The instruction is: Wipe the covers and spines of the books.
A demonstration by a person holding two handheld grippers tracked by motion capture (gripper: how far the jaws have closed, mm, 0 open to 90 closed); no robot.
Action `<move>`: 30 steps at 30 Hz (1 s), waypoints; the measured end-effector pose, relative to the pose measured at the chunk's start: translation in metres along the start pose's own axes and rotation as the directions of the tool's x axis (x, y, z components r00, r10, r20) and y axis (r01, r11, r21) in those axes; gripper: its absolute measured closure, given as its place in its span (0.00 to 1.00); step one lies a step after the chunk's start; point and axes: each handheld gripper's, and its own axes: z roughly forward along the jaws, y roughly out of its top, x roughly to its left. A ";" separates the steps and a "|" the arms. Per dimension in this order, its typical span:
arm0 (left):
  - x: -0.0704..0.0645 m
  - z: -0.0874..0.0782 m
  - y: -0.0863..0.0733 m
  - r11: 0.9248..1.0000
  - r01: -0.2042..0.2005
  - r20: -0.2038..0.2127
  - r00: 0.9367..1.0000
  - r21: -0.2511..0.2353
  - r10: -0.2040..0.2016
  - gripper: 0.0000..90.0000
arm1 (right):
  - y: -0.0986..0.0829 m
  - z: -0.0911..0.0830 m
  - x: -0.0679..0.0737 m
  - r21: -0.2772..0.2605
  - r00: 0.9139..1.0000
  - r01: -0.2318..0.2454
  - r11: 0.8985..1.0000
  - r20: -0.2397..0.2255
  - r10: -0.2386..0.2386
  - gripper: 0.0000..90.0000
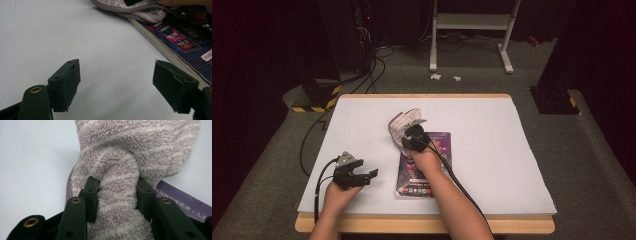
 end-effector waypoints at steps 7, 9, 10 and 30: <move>0.000 0.000 0.000 1.000 -0.001 -0.002 1.000 -0.001 0.001 0.25 | -0.005 -0.006 -0.010 0.002 1.000 -0.008 1.000 0.025 0.008 0.67; -0.001 0.000 0.000 1.000 -0.003 -0.001 1.000 0.000 0.003 0.25 | -0.008 -0.010 -0.016 0.007 0.999 -0.014 1.000 0.037 0.014 0.67; -0.001 0.000 0.000 1.000 -0.003 -0.001 1.000 0.000 0.003 0.25 | -0.010 -0.013 -0.019 0.007 0.999 -0.019 1.000 0.043 0.018 0.67; -0.007 0.003 0.002 1.000 -0.019 0.009 1.000 0.001 0.019 0.25 | -0.062 -0.068 -0.097 -0.026 0.977 -0.148 0.989 0.152 0.150 0.67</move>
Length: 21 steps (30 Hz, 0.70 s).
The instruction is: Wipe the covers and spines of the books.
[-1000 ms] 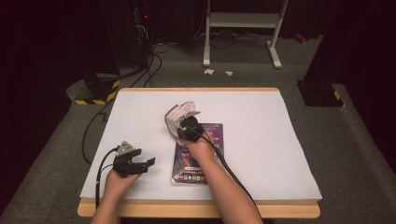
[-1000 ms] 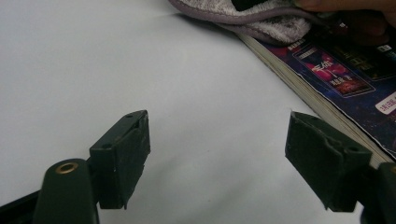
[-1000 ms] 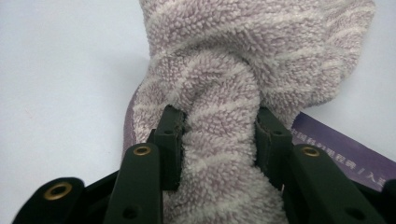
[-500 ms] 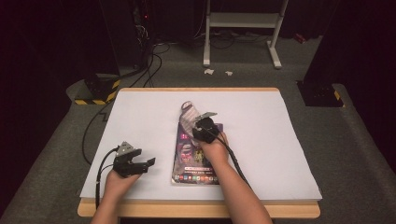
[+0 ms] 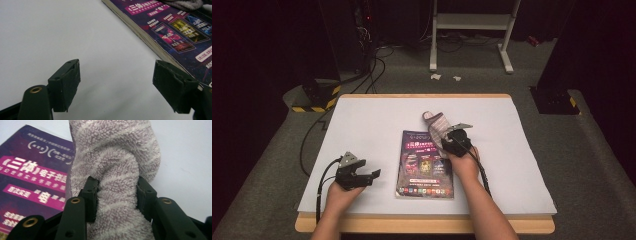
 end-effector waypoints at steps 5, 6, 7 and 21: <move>0.000 0.000 0.000 1.000 0.001 0.001 1.000 0.002 -0.001 0.25 | -0.004 -0.004 -0.008 -0.002 1.000 -0.022 1.000 -0.003 0.022 0.67; 0.000 0.001 0.000 1.000 0.001 0.001 1.000 0.002 -0.001 0.25 | -0.005 -0.004 -0.008 -0.005 1.000 -0.018 1.000 -0.001 0.018 0.67; 0.000 0.001 0.000 1.000 0.001 0.000 1.000 0.003 -0.001 0.25 | -0.005 -0.004 -0.007 -0.006 1.000 -0.019 1.000 0.000 0.019 0.67; -0.003 0.004 0.000 1.000 0.006 0.025 1.000 0.002 -0.006 0.25 | -0.002 -0.010 -0.008 -0.010 1.000 -0.029 1.000 -0.012 0.029 0.68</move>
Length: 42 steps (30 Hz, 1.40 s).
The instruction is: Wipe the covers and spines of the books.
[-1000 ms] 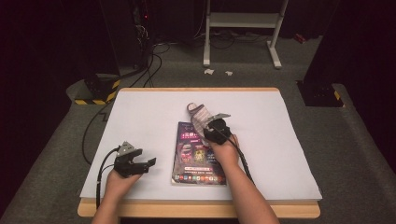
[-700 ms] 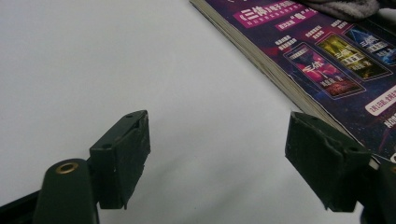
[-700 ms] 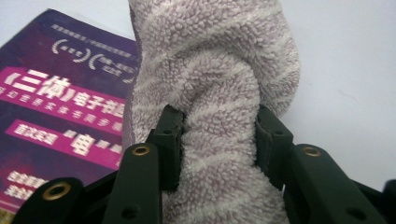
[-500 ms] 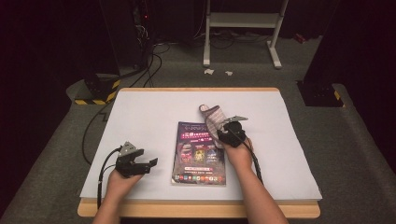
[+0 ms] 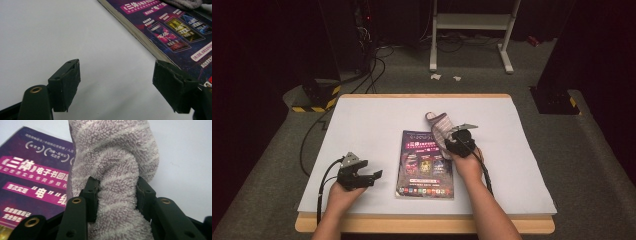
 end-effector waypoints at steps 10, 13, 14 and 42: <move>-0.006 0.000 0.003 1.000 -0.004 0.018 1.000 -0.004 0.004 0.26 | -0.005 -0.048 -0.016 -0.071 0.999 0.032 0.997 0.031 -0.030 0.69; -0.010 0.001 0.004 1.000 -0.012 0.026 1.000 0.000 0.012 0.26 | -0.015 -0.062 -0.025 -0.083 0.998 0.031 0.996 0.051 -0.027 0.69; -0.011 0.002 0.004 1.000 -0.015 0.027 1.000 0.001 0.015 0.26 | -0.022 -0.068 -0.030 -0.087 0.998 0.024 0.996 0.064 -0.019 0.69; -0.070 0.031 0.008 0.993 -0.096 0.095 0.991 0.069 0.089 0.28 | -0.106 -0.104 -0.083 -0.045 0.986 -0.071 0.996 0.147 0.077 0.50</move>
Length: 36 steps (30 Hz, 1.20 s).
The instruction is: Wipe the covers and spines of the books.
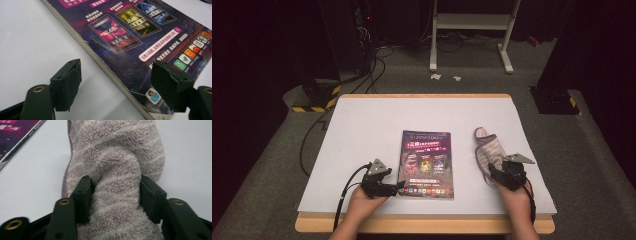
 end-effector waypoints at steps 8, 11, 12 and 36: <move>0.000 0.000 -0.001 1.000 0.011 -0.009 1.000 0.000 -0.011 0.28 | 0.012 -0.015 0.003 -0.055 1.000 0.010 0.998 -0.025 -0.011 0.34; 0.001 0.001 -0.001 1.000 0.013 -0.012 1.000 0.005 -0.013 0.28 | 0.015 -0.022 0.006 -0.083 0.999 0.026 0.996 -0.019 -0.028 0.33; 0.001 0.001 -0.001 1.000 0.014 -0.012 1.000 0.006 -0.014 0.28 | 0.016 -0.025 0.007 -0.092 0.999 0.027 0.995 -0.019 -0.029 0.32; -0.006 0.007 0.000 0.999 0.008 0.002 1.000 0.039 -0.008 0.29 | 0.010 -0.024 0.079 -0.109 0.973 0.152 0.982 -0.158 -0.168 0.37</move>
